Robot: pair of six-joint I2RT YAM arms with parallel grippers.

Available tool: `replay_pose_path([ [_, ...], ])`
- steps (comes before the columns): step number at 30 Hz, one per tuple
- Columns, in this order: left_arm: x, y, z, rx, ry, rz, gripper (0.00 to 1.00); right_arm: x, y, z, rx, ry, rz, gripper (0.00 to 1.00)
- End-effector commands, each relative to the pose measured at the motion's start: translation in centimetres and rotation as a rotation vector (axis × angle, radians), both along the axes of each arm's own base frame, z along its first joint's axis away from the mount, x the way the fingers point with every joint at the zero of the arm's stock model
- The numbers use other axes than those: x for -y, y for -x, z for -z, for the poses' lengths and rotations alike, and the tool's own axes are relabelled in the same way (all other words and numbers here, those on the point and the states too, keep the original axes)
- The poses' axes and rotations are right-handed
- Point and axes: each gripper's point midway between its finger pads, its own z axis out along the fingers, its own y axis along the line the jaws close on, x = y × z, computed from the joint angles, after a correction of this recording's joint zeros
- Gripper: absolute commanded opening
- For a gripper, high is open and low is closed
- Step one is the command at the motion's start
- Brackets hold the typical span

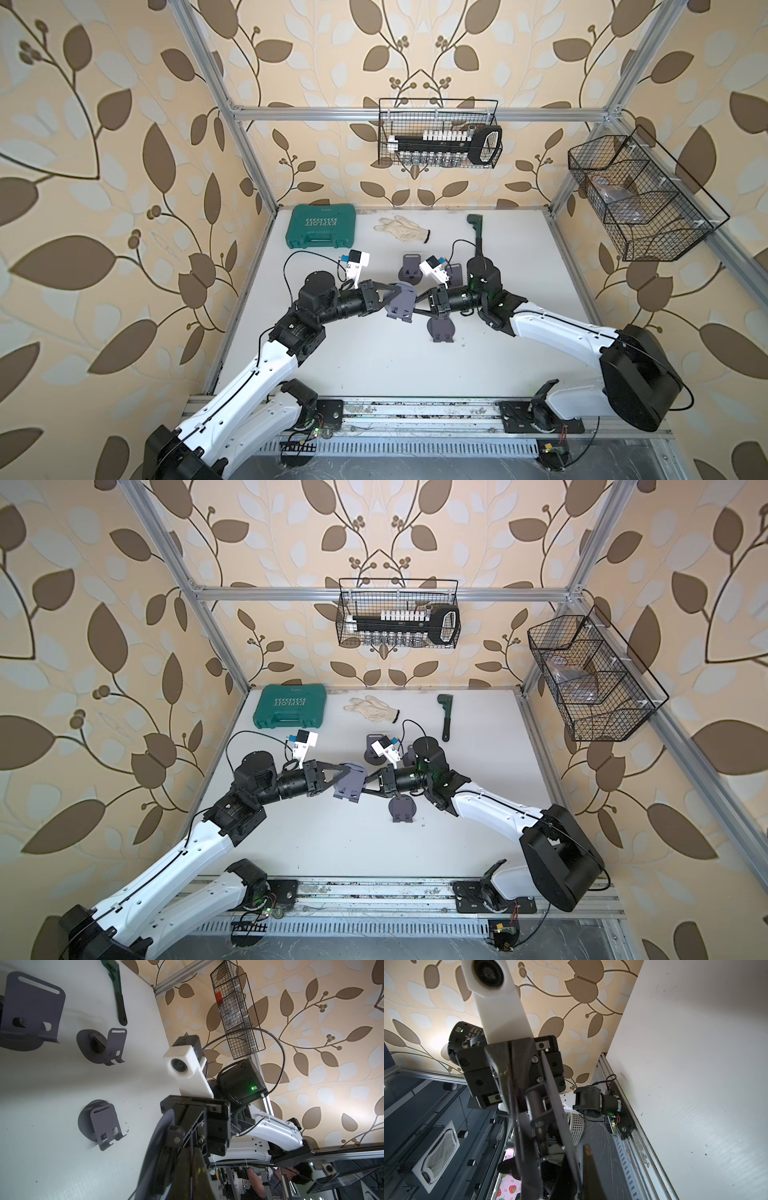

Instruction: Open the phone stand

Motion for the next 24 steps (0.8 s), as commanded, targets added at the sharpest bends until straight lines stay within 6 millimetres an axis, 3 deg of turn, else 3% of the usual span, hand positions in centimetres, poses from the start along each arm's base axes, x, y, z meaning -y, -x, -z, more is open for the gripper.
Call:
replay_pose_path([
  [1, -0.4, 4.8, -13.5, 0.544, 0.238, 0.111, 0.0, 0.8, -0.2, 6.2, -0.249, 0.158, 0.065, 0.0],
  [10, 0.6, 3.9, -16.4, 0.655, 0.154, 0.133, 0.0, 3.0, 1.4, 7.3, -0.15, 0.387, 0.01, 0.0],
  [16, 1.0, 2.1, -17.2, 0.602, 0.188, 0.092, 0.0, 2.7, 2.0, 7.5, -0.206, 0.325, -0.001, 0.0],
  [24, 1.0, -0.7, -14.7, 0.426, 0.139, 0.006, 0.0, 3.6, 1.7, 7.6, -0.241, 0.311, 0.039, 0.0],
])
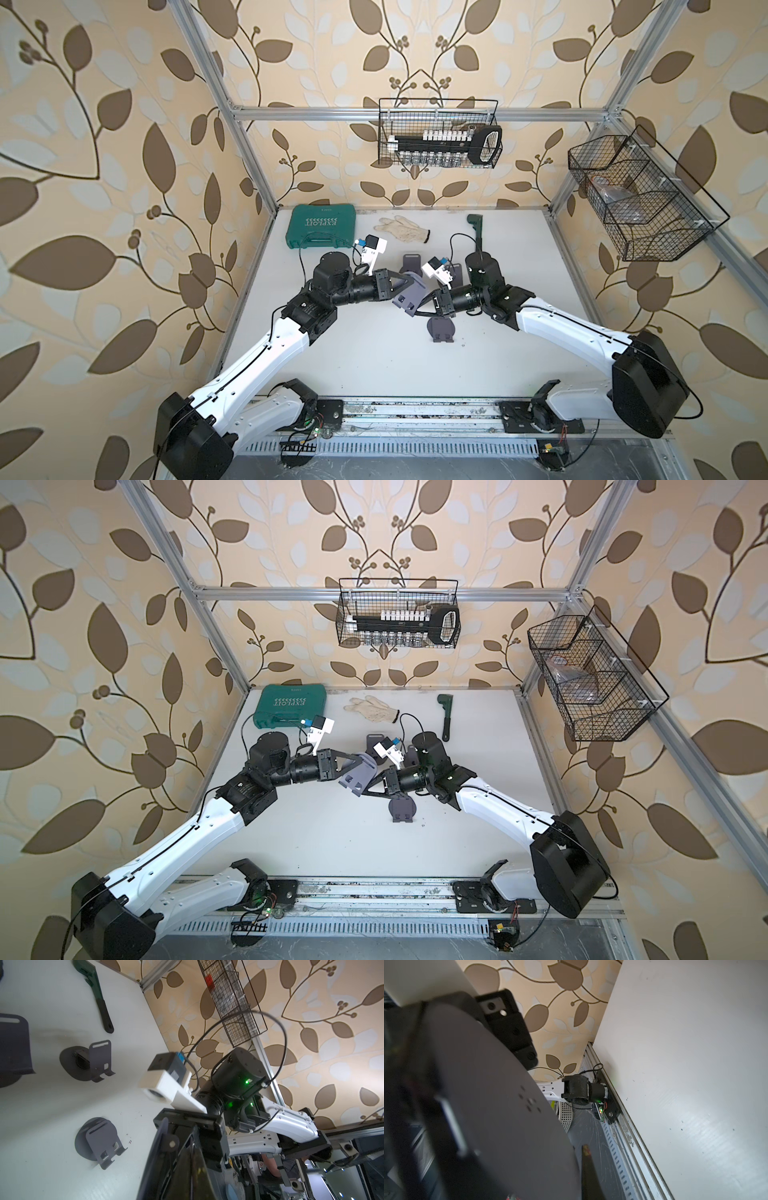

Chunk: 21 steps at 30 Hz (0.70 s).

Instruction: Open the phone stand

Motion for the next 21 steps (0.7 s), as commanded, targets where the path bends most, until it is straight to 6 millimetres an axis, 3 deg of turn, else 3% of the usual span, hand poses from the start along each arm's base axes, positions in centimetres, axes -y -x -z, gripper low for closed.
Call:
replay_pose_path([
  [1, -1.6, 1.5, -11.4, 0.292, 0.196, -0.041, 0.0, 2.1, 0.5, 4.9, -0.194, 0.143, 0.076, 0.0],
  [6, -1.5, 1.2, -7.2, 0.149, 0.179, -0.054, 0.0, 3.9, -1.6, 2.1, -0.11, 0.1, 0.16, 0.0],
  [10, -2.9, -1.0, -3.2, -0.035, 0.269, -0.212, 0.0, 5.3, -2.7, -1.7, 0.126, 0.138, 0.217, 0.0],
  [11, -3.3, -1.6, -1.9, -0.096, 0.3, -0.255, 0.0, 5.7, -3.0, -2.6, 0.175, 0.136, 0.244, 0.03],
  [12, -3.8, -2.3, -0.3, -0.167, 0.337, -0.306, 0.0, 6.0, -3.2, -3.5, 0.227, 0.13, 0.275, 0.14],
  [14, -4.8, -3.1, 2.4, -0.273, 0.394, -0.395, 0.0, 6.6, -3.4, -4.8, 0.297, 0.109, 0.324, 0.22],
  [17, -5.6, -3.4, 4.5, -0.335, 0.409, -0.451, 0.0, 7.2, -3.5, -4.3, 0.318, 0.105, 0.369, 0.42],
  [21, -6.7, -3.0, 5.4, -0.378, 0.425, -0.501, 0.0, 6.3, -3.2, -1.7, 0.267, 0.095, 0.35, 0.52],
])
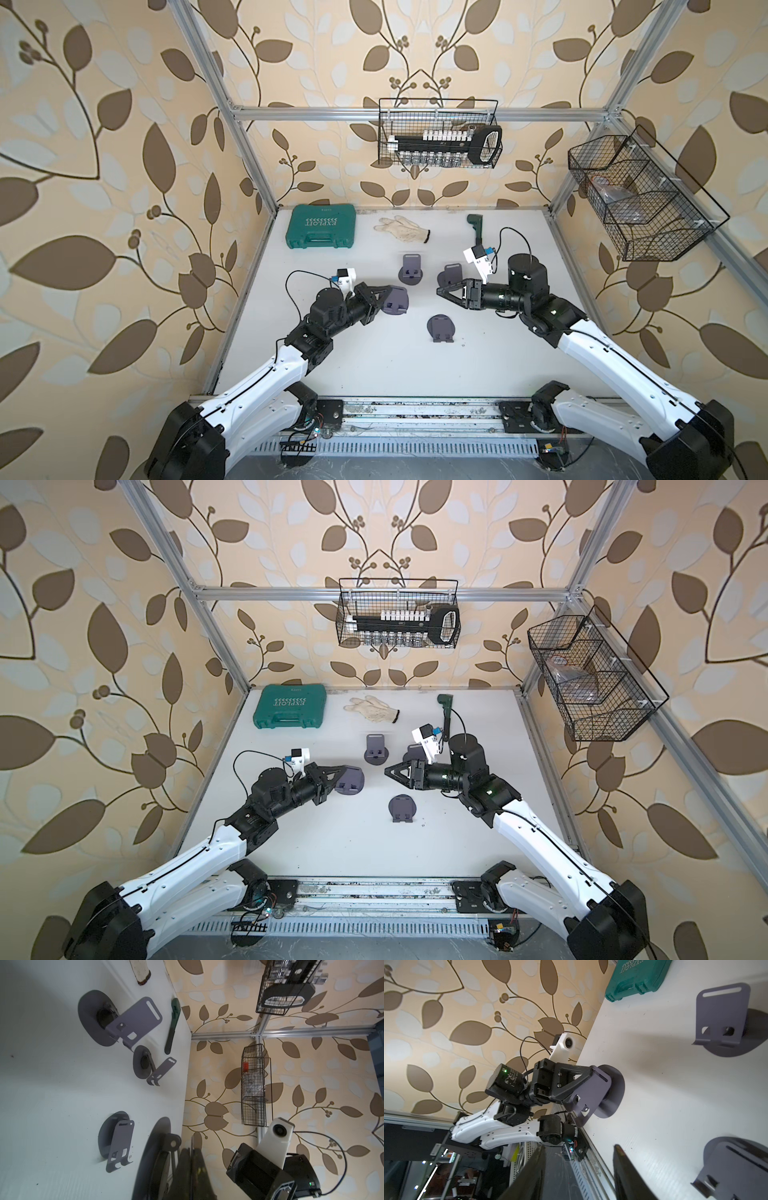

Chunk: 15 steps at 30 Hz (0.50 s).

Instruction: Open the phone stand

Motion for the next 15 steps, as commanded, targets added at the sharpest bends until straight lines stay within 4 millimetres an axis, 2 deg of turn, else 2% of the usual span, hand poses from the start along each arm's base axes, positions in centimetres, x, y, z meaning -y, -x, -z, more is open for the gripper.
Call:
replay_pose_path([
  [1, -1.5, -0.4, -4.9, 0.09, 0.154, -0.096, 0.0, -0.7, -0.1, 3.9, -0.059, 0.023, 0.014, 0.53],
  [5, -1.8, 0.0, -5.0, 0.078, 0.165, -0.101, 0.0, -2.6, 0.6, 5.4, -0.078, -0.007, -0.021, 0.54],
  [10, -1.9, 0.4, -5.4, 0.08, 0.156, -0.093, 0.0, -4.3, 0.2, 3.5, -0.054, -0.121, -0.052, 0.55],
  [13, -1.8, 0.5, -5.4, 0.081, 0.151, -0.089, 0.0, -4.9, 0.2, 2.2, -0.014, -0.147, -0.069, 0.63],
  [15, -1.8, 0.5, -5.3, 0.078, 0.149, -0.088, 0.0, -5.5, 0.3, 1.9, 0.001, -0.139, -0.087, 0.64],
])
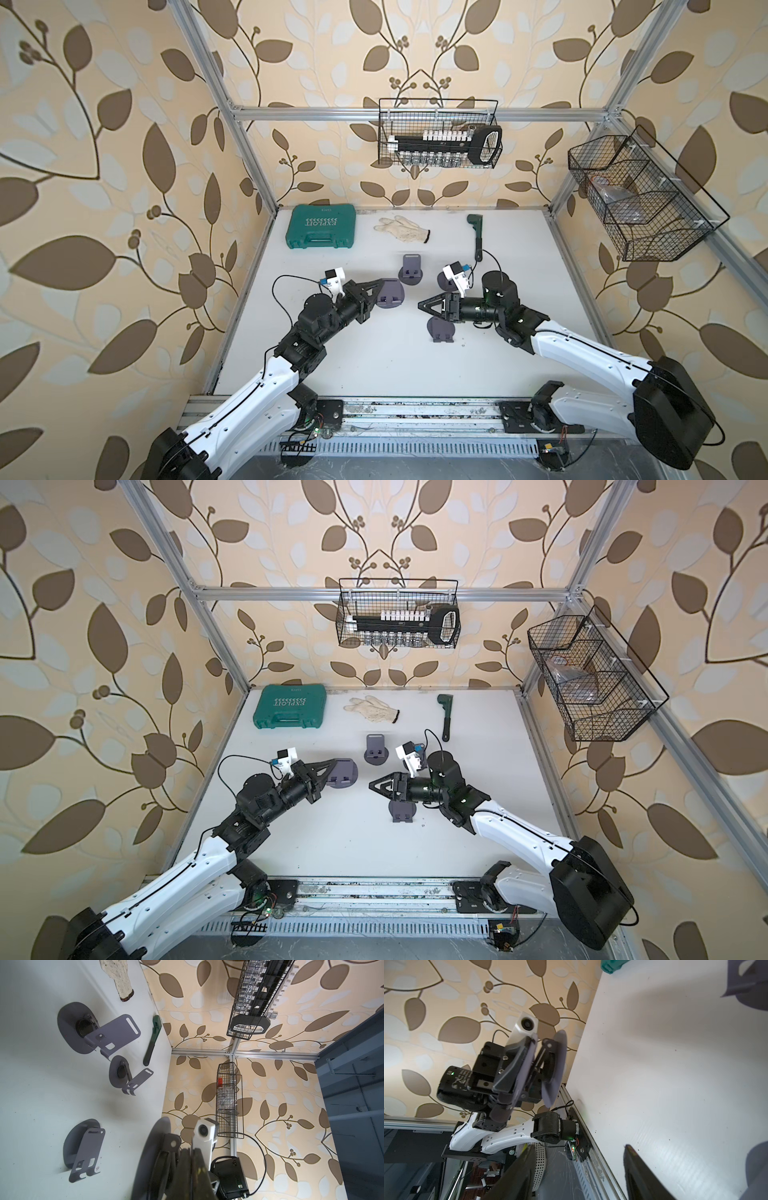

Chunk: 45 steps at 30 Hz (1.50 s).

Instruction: Open the phone stand

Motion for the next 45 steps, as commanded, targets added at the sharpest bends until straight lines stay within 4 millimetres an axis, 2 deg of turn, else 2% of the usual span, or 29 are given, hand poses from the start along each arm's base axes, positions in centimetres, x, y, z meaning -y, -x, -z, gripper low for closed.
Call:
replay_pose_path([
  [1, -0.2, -0.1, -2.2, 0.055, 0.034, -0.017, 0.0, -1.5, -0.1, -2.8, 0.081, -0.058, -0.041, 0.64],
  [9, 0.4, -0.2, -2.8, 0.073, 0.037, 0.01, 0.0, -4.3, 0.1, -2.2, 0.075, -0.029, -0.13, 0.64],
  [18, 0.3, -0.1, -2.9, 0.08, 0.037, 0.01, 0.0, -5.6, -0.5, -1.7, 0.093, 0.014, -0.191, 0.58],
  [23, 0.2, -0.1, -3.2, 0.093, 0.038, 0.004, 0.0, -5.0, 0.2, -0.3, 0.063, 0.033, -0.192, 0.57],
  [33, 0.4, -0.1, -3.5, 0.105, 0.024, 0.015, 0.0, -2.3, 0.5, -0.1, 0.043, 0.045, -0.131, 0.57],
  [40, 0.5, -0.2, -3.4, 0.11, 0.016, 0.017, 0.0, -3.3, 1.0, -0.8, 0.045, 0.026, -0.182, 0.57],
  [45, 0.6, -0.2, -3.6, 0.116, 0.014, 0.022, 0.0, -4.9, 1.1, -0.1, 0.028, 0.018, -0.212, 0.58],
])
